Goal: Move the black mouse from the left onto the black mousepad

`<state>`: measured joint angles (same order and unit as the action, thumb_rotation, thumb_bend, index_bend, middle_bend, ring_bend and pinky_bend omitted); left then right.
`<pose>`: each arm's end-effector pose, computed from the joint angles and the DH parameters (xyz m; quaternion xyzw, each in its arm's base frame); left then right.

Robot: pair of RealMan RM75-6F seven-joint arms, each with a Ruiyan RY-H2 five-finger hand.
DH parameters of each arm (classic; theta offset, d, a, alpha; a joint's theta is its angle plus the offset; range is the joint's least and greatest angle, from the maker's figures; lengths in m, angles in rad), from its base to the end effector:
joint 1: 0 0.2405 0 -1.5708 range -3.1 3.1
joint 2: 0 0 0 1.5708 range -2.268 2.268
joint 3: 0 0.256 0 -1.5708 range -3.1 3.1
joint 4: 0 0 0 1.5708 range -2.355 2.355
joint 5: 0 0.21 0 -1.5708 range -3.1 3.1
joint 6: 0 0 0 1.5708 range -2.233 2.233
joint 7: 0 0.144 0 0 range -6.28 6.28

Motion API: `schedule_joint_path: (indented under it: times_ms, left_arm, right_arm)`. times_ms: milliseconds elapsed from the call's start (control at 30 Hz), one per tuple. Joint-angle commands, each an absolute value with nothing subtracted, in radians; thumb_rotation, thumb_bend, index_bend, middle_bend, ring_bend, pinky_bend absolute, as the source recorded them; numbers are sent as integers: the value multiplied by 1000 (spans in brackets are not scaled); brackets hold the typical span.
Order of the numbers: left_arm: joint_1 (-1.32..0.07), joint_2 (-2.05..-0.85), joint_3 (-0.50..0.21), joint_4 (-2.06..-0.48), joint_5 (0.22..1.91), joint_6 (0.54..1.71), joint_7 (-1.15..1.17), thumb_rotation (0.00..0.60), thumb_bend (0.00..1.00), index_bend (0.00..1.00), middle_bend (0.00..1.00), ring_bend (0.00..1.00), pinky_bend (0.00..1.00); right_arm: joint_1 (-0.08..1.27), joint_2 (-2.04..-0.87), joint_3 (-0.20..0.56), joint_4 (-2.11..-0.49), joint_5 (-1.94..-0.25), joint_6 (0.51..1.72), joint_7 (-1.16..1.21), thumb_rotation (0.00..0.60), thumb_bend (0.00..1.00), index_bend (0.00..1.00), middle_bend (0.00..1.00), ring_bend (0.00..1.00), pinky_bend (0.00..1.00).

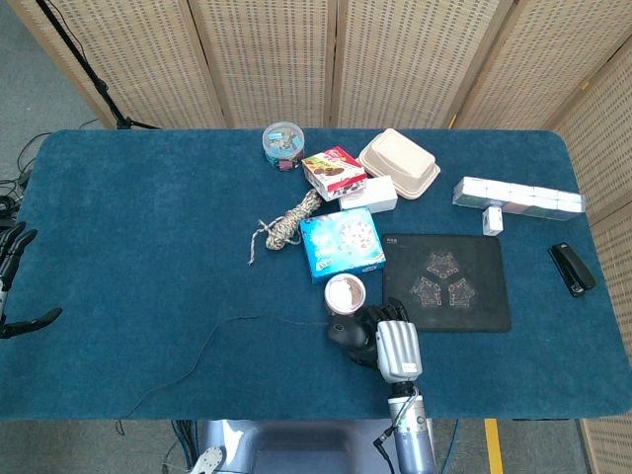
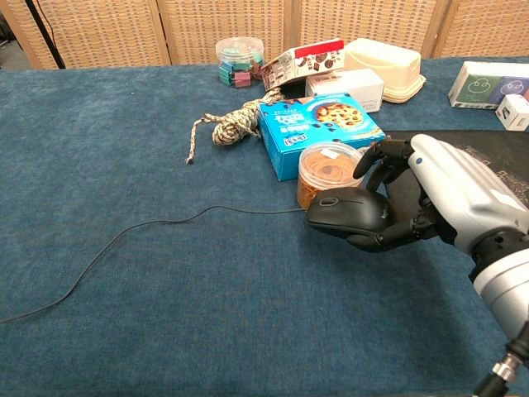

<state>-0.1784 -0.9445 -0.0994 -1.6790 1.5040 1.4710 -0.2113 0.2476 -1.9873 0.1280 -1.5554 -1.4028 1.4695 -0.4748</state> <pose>-0.2836 0.2183 0.2128 -0.5871 -0.3769 -0.4616 0.5479 -0.1298 -0.2068 -0.0610 0.5450 -0.4736 0.4951 0.4832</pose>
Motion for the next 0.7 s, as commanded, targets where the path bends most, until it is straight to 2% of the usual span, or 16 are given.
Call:
schedule_joint_path:
  times_ms: [33, 267, 500, 700]
  left_arm:
    - [-178, -944, -100, -1679, 1503, 1472, -214, 600, 106, 0, 0, 0, 0]
    - [-176, -941, -99, -1680, 1505, 1472, -220, 600, 106, 0, 0, 0, 0]
    - [-174, -936, -97, -1681, 1508, 1474, -229, 600, 106, 0, 0, 0, 0]
    - [-169, -934, -95, -1683, 1508, 1477, -233, 600, 106, 0, 0, 0, 0]
  right_arm:
    - [249, -1973, 133, -1581, -1419, 1481, -488, 600, 111, 378, 530, 349, 158]
    - [263, -1913, 170, -1669, -1455, 1500, -534, 600, 111, 378, 530, 350, 158]
    - [290, -1810, 274, -1748, -1399, 1467, -578, 600, 111, 376, 530, 350, 159]
    - [333, -1760, 402, -1686, -1264, 1422, -605, 600, 111, 376, 530, 350, 159]
